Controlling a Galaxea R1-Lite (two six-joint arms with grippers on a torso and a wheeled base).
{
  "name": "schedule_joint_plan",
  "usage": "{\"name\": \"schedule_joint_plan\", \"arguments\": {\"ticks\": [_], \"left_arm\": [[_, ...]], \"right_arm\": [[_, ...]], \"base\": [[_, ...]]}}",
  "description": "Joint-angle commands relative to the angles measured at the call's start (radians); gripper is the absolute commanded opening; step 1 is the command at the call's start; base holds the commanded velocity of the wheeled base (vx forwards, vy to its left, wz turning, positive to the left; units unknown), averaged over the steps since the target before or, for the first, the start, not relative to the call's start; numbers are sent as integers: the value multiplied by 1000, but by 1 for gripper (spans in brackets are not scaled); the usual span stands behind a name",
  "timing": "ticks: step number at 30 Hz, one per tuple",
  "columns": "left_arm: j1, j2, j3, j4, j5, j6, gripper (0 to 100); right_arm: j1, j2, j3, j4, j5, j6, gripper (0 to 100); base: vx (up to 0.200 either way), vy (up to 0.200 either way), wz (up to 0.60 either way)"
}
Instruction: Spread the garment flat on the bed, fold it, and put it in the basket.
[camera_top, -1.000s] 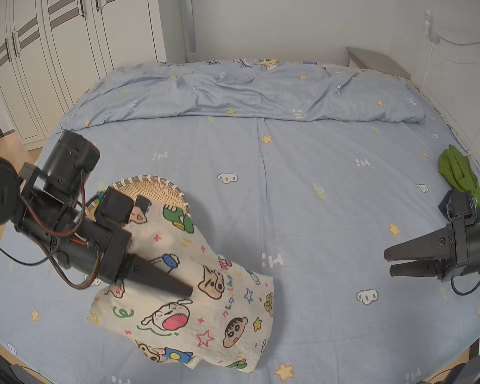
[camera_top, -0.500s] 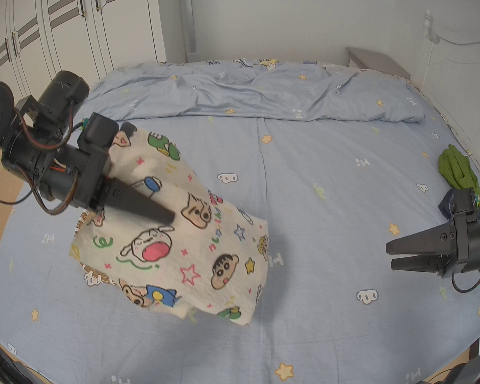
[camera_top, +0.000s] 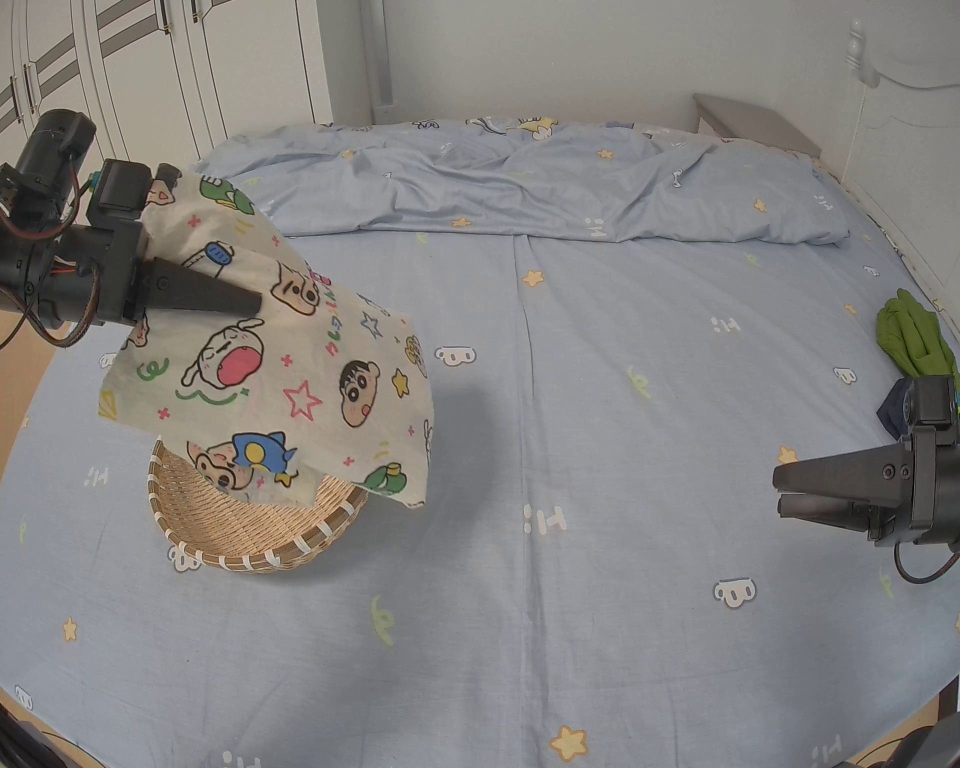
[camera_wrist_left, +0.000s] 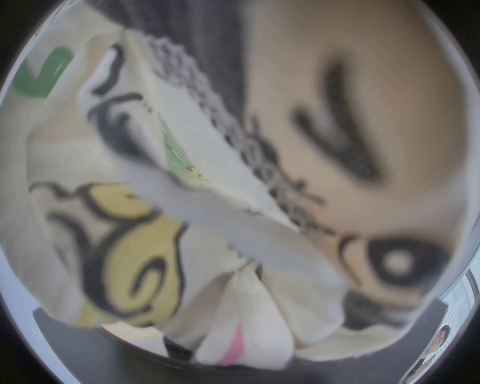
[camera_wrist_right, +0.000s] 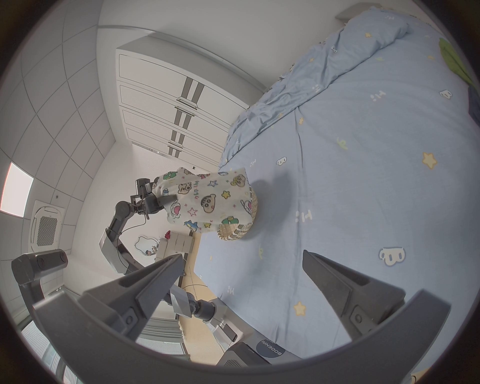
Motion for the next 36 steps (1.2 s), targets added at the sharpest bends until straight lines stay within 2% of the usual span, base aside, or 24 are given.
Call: {"name": "schedule_joint_plan", "arguments": {"ticks": [1, 8, 14, 18, 24, 30, 36], "left_arm": [[72, 2, -17, -16, -4, 1, 0], [136, 93, 1, -20, -5, 1, 0], [201, 198, 74, -34, -7, 7, 0], [230, 327, 66, -49, 9, 22, 0], [254, 353, 34, -34, 13, 21, 0], [250, 373, 24, -28, 145, 19, 0], [244, 380, 23, -29, 154, 16, 0]], "right_arm": [[1, -12, 16, -4, 1, 0, 100], [1, -10, 19, -4, 1, 0, 100], [1, -9, 19, -4, 1, 0, 100], [1, -7, 19, -4, 1, 0, 100], [-1, -12, 16, -4, -1, 0, 100], [-1, -10, 17, -4, -1, 0, 100], [-1, -9, 17, -3, -1, 0, 100]], "base": [[0, 0, 0], [0, 0, 0], [0, 0, 0], [0, 0, 0], [0, 0, 0], [0, 0, 0], [0, 0, 0]]}}
